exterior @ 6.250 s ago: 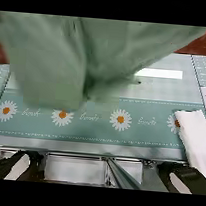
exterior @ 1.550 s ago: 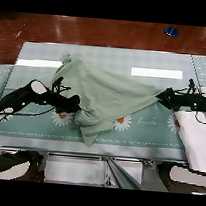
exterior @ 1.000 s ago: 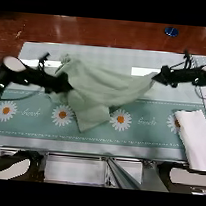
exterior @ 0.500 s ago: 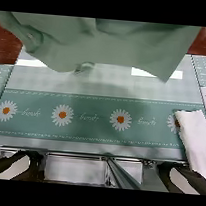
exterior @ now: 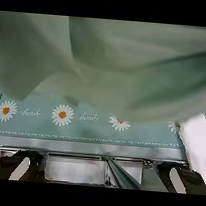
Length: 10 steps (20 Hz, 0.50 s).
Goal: Fold the shirts.
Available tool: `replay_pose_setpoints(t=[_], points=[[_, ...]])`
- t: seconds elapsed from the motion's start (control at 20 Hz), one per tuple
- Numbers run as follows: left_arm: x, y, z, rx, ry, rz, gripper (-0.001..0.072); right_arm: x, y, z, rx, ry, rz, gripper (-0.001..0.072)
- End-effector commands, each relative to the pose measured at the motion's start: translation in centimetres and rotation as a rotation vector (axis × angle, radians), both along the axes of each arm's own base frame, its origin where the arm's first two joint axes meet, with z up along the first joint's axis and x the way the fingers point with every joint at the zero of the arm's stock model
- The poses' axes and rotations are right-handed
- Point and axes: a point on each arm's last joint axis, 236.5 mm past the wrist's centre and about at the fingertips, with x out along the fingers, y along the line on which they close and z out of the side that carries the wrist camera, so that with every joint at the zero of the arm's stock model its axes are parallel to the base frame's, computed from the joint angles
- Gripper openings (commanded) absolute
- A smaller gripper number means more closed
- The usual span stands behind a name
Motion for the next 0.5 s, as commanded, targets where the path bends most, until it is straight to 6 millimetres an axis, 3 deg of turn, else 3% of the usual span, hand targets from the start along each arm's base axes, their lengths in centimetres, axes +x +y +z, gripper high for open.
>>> replay_pose_setpoints(t=[0.0, 0.1, 0.2, 0.35, 0.45], points=[[-2.7, 2.0, -1.1, 0.072, -0.003, 0.035, 0.0019, -2.1, -0.7, -3.5, -0.002, 0.137, -0.046, 0.0020], [-0.3, 2.2, -4.2, 0.109, 0.098, 0.038, 0.0018, -0.9, -0.5, -6.0, 0.017, 0.223, -0.027, 0.0020], [3.4, 2.9, -9.0, 0.112, 0.243, 0.098, 0.0019, 0.7, 0.3, -10.0, 0.057, 0.356, 0.027, 0.0020], [9.2, 2.3, -19.4, 0.166, 0.469, 0.118, 0.0019, 4.4, 1.8, -17.1, 0.153, 0.516, 0.113, 0.0020], [13.2, 1.7, -26.2, 0.151, 0.564, 0.134, 0.0019, 8.0, 1.2, -21.9, 0.227, 0.579, 0.084, 0.0020]])
